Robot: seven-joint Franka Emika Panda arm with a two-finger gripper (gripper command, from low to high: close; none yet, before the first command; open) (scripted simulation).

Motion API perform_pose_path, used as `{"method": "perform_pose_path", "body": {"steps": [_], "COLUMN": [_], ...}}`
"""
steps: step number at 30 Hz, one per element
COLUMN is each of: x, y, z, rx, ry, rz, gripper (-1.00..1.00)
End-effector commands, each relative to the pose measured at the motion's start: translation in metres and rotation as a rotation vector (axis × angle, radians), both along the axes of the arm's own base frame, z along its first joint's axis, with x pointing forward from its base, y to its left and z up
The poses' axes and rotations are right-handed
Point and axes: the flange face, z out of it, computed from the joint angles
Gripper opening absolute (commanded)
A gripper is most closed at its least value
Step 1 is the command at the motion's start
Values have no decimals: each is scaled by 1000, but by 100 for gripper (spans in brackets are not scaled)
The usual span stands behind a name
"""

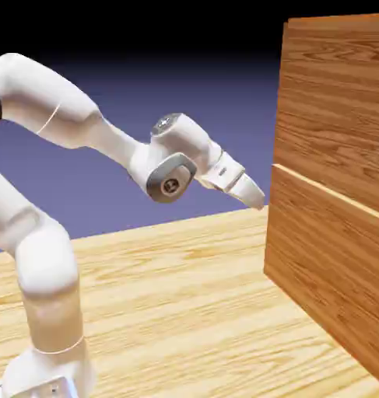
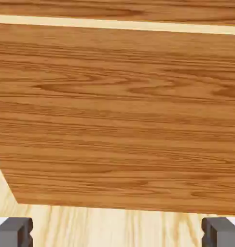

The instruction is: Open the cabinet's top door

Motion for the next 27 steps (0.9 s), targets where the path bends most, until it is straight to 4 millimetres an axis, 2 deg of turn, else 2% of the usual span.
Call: {"method": "perform_pose_path", "body": {"steps": [1, 8, 15, 21, 27], "x": [3, 11, 8, 3, 3], "y": [1, -2, -22, -53, -93], "z": [13, 101, 174, 219, 246], "rx": [2, 25, 57, 85, 109], "ry": [-33, -253, -452, -597, -712], "rz": [7, 43, 64, 70, 67], "gripper": [0, 0, 0, 0, 0]}}
